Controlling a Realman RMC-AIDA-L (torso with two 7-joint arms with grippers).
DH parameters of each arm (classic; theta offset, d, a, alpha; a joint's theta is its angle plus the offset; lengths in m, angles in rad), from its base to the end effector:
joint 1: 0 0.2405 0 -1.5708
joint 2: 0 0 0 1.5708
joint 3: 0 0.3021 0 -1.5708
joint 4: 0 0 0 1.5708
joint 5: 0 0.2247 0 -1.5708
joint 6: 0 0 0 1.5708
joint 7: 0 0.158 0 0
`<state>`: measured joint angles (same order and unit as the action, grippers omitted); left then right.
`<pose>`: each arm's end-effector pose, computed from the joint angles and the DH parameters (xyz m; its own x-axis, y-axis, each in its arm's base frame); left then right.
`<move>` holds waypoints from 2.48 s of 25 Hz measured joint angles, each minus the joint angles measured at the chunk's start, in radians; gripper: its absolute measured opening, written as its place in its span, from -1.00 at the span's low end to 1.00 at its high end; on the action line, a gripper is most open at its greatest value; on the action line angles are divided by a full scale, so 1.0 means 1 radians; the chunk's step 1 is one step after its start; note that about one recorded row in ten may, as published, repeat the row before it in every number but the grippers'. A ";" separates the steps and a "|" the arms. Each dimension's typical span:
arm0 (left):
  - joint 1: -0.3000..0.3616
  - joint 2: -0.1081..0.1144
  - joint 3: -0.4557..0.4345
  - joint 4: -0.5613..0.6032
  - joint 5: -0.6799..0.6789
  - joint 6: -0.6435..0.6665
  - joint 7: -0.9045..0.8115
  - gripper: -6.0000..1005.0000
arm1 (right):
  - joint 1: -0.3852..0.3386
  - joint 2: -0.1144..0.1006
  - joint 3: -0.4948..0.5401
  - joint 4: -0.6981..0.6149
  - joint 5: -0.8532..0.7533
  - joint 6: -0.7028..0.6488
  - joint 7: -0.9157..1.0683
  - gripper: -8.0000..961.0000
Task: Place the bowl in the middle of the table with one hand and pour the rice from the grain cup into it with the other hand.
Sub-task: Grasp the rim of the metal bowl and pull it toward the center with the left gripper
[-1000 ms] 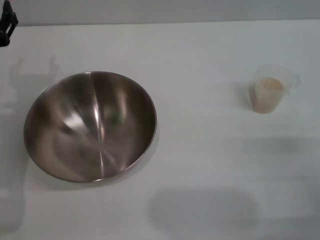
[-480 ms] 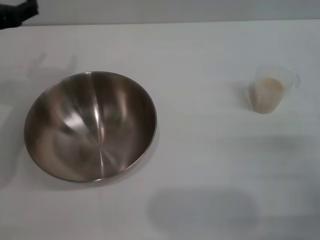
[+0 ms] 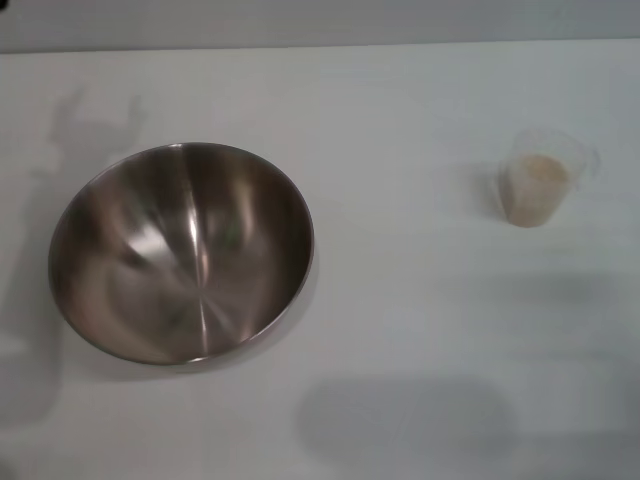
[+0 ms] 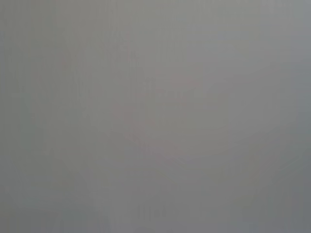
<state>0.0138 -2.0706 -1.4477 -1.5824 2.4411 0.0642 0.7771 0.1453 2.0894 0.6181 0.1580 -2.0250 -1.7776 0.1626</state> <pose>-0.2403 0.3769 0.0661 0.9079 -0.0538 0.4157 0.4118 -0.0711 -0.9085 0.3897 0.2284 0.0030 0.6210 0.4069 -0.6700 -0.7338 0.0012 -0.6794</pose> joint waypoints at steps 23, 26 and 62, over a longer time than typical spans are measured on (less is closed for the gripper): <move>-0.204 0.008 -0.328 -0.168 -0.034 -0.893 -0.166 0.71 | -0.001 0.000 0.000 0.000 0.000 0.000 0.000 0.74; -0.248 0.008 -0.404 -0.185 -0.026 -1.076 -0.171 0.71 | -0.002 0.000 0.000 0.000 0.000 0.000 0.000 0.74; -0.288 0.001 -0.265 -0.207 0.249 -1.407 -0.281 0.72 | 0.000 0.000 0.000 0.000 0.002 0.010 0.000 0.74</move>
<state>-0.2737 -2.0693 -1.7130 -1.7898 2.6896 -1.3424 0.4958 0.1457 2.0893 0.6182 0.1580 -2.0228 -1.7677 0.1626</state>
